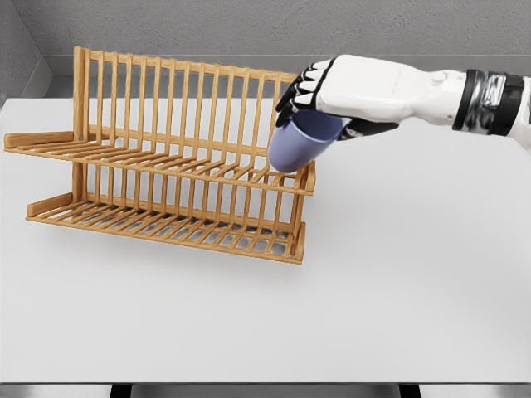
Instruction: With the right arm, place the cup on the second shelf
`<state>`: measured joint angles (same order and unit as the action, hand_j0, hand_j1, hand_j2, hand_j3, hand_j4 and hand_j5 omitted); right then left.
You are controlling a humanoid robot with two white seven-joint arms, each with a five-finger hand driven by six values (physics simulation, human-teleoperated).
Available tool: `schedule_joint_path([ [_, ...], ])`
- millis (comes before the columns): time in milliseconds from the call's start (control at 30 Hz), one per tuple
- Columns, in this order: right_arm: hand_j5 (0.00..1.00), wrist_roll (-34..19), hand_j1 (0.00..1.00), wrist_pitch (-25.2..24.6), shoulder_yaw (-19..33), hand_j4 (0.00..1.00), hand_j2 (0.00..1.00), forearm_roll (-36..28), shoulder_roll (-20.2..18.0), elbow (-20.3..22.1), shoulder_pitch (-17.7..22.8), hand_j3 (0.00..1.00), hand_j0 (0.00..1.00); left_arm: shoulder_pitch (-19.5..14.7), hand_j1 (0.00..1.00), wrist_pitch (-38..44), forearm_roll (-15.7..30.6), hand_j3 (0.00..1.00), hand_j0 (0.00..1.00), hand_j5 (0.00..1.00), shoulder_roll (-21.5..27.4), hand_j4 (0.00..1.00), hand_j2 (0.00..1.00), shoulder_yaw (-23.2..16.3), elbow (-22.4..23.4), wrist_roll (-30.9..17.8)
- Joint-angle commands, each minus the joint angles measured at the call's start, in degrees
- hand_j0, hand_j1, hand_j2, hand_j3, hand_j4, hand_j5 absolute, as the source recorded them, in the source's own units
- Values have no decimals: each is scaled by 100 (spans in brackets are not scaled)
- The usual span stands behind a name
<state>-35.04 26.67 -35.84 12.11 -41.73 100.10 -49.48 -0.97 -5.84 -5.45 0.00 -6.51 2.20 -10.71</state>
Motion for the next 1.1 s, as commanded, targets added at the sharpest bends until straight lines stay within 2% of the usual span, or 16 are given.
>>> schedule_joint_path([
  [0,72,4,72,-30,-108,72,72,-16,42,1,0,72,72,0,100,-4,0,100,100,100,0,100,100,0,0,-1],
  [467,73,4,73,-100,-433,73,73,2,306,-8,0,73,73,0,100,-5,0,100,100,100,0,100,100,0,0,-1],
  [700,72,4,72,-91,-372,72,72,151,200,36,-9,72,72,0,100,4,0,100,100,100,0,100,100,0,0,-1],
  [767,72,4,72,-56,-354,72,72,160,42,36,9,72,72,0,100,4,0,100,100,100,0,100,100,0,0,-1],
  [1000,74,4,74,-91,-389,74,74,151,112,36,53,74,74,0,100,4,0,100,100,100,0,100,100,0,0,-1],
  [1033,80,4,80,-100,-398,80,80,160,112,36,62,80,80,0,100,4,0,100,100,100,0,100,100,0,0,-1],
  [1067,100,4,100,-100,-407,100,100,151,112,36,53,100,100,0,100,4,0,100,100,100,0,100,100,0,0,-1],
])
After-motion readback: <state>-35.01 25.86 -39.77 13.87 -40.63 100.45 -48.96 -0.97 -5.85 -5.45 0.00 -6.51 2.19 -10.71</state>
